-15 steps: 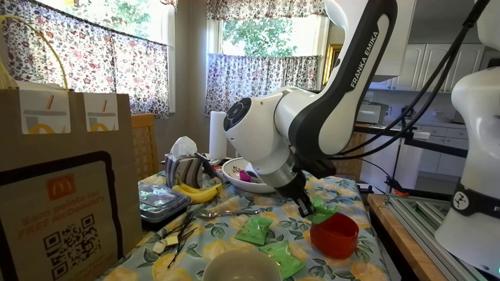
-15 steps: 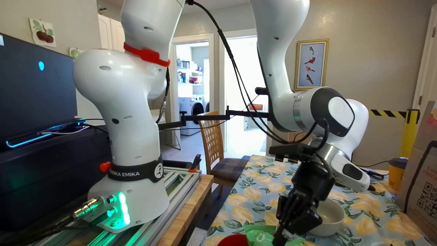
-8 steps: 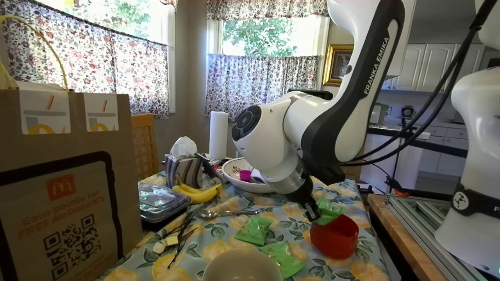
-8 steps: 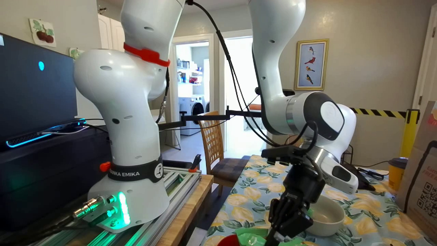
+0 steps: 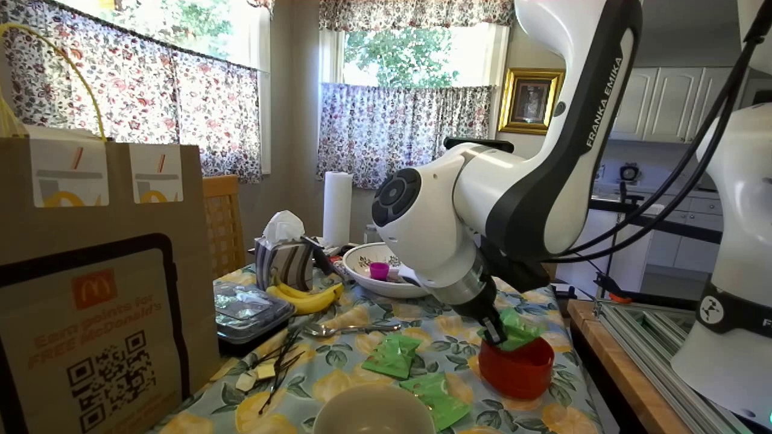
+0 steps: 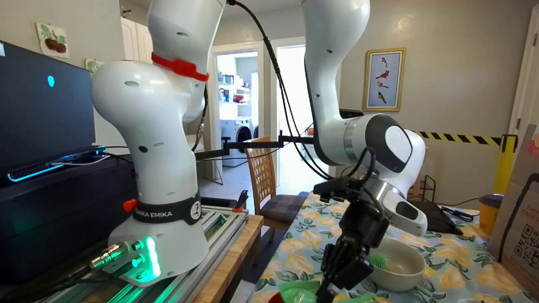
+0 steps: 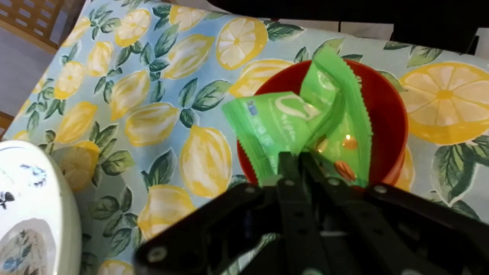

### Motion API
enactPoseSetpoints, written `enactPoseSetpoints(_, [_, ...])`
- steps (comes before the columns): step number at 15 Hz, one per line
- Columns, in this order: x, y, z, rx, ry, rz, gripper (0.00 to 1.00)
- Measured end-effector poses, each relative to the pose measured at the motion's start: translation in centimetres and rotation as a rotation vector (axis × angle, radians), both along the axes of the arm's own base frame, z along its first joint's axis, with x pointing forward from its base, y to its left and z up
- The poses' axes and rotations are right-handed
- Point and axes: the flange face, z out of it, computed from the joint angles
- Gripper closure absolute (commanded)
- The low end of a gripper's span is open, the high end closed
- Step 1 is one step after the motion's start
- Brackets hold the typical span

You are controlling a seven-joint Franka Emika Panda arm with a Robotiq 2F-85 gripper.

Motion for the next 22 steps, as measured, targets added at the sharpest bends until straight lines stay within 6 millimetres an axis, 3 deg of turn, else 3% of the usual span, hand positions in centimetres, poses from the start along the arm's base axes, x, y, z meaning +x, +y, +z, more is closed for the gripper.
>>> enactPoseSetpoints(5, [0.1,0.4,0.5,0.015,-0.049,-0.009,0.22])
enactPoseSetpoints(8, [1.9,0.0,1.9,0.057,-0.194,-0.04,0.02])
enactPoseSetpoints(12, [5.5,-3.7,4.2,0.13,-0.418,-0.085,0.0])
enactPoseSetpoints(15, [7.0,-6.4,4.7,0.174,-0.526,-0.122,0.0])
enactPoseSetpoints(22, [8.2,-7.1,4.6,0.159,-0.581,-0.11,0.0])
